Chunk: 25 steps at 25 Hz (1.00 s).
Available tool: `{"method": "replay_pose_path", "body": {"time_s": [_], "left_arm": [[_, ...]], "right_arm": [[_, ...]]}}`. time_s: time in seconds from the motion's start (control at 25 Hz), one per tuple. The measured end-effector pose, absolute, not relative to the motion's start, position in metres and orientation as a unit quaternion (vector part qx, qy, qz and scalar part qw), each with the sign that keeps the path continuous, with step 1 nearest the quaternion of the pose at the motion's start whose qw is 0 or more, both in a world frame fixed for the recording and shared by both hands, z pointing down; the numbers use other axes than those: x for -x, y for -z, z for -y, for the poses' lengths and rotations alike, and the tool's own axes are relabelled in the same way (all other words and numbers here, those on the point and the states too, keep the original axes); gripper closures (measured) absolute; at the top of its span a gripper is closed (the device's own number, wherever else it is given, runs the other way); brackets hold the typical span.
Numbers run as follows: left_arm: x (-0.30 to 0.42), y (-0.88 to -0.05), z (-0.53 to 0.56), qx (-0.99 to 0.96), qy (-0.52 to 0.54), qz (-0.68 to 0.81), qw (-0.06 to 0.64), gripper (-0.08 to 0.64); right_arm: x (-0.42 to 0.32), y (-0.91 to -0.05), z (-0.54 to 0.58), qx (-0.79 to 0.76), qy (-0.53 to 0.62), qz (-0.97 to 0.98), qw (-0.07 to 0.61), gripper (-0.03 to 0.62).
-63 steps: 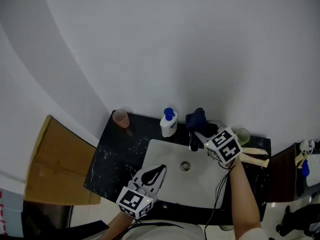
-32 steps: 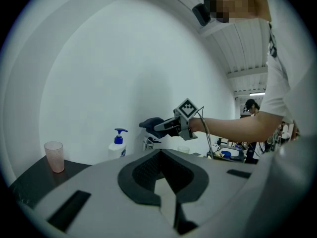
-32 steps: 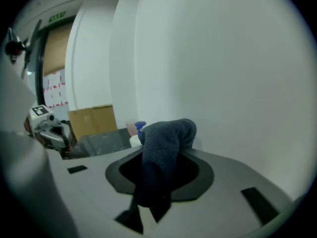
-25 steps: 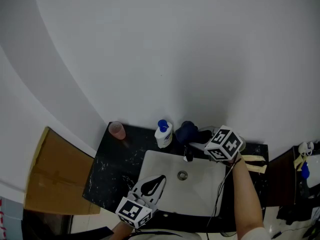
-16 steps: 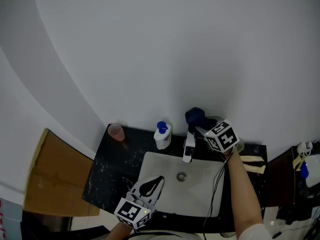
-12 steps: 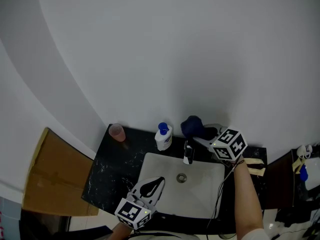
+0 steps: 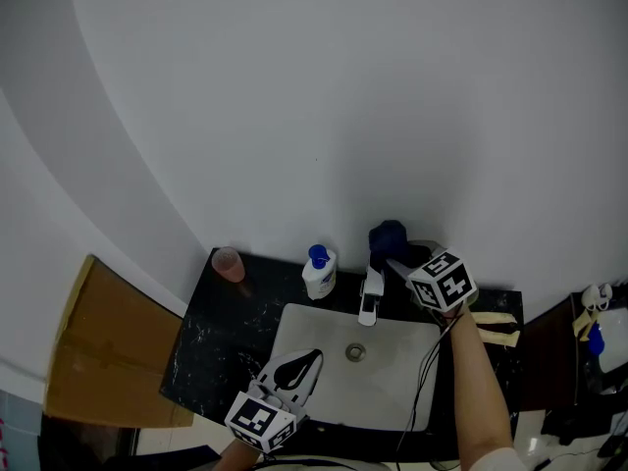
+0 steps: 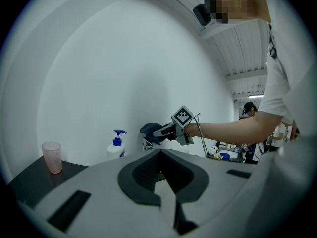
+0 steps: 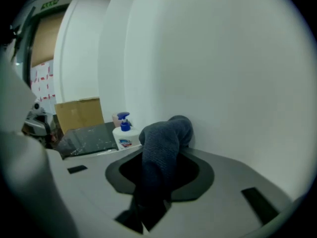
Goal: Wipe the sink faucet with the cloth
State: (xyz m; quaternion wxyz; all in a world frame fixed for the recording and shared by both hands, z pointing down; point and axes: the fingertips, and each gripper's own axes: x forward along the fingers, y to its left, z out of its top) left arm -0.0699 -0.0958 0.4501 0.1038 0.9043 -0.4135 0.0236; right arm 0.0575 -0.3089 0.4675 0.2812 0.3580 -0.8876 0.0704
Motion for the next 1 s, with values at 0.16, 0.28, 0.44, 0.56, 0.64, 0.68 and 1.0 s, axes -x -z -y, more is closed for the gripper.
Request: {"method": "replay_pose_path", "body": {"time_s": [0.16,0.28,0.44,0.56,0.64,0.68,1.0], "left_arm": [[0.071,-0.450,0.098,-0.902,-0.028,0.418,0.107,0.558],[0.067,-0.450,0.099,-0.904,-0.025,0.414,0.104,0.558],[0.065,-0.449,0.100,-0.905,-0.022,0.411,0.102,0.558],[0.065,-0.449,0.100,-0.905,-0.021,0.413,0.103,0.558],[0.065,-0.449,0.099,-0.904,-0.021,0.414,0.103,0.558],[0.065,-0.449,0.098,-0.904,-0.021,0.414,0.103,0.558],[0.070,-0.449,0.096,-0.901,-0.025,0.420,0.107,0.558]], "right_arm": [[-0.038,-0.455,0.276,-0.273,-0.082,0.922,0.261,0.466],[-0.029,-0.463,0.260,-0.227,-0.084,0.926,0.290,0.466],[-0.023,-0.475,0.262,-0.217,-0.098,0.923,0.302,0.466],[-0.031,-0.477,0.284,-0.256,-0.104,0.917,0.289,0.466],[-0.042,-0.477,0.304,-0.300,-0.098,0.905,0.286,0.466],[-0.048,-0.476,0.312,-0.324,-0.091,0.897,0.287,0.466],[-0.085,-0.461,0.309,-0.396,-0.077,0.875,0.267,0.466]]}}
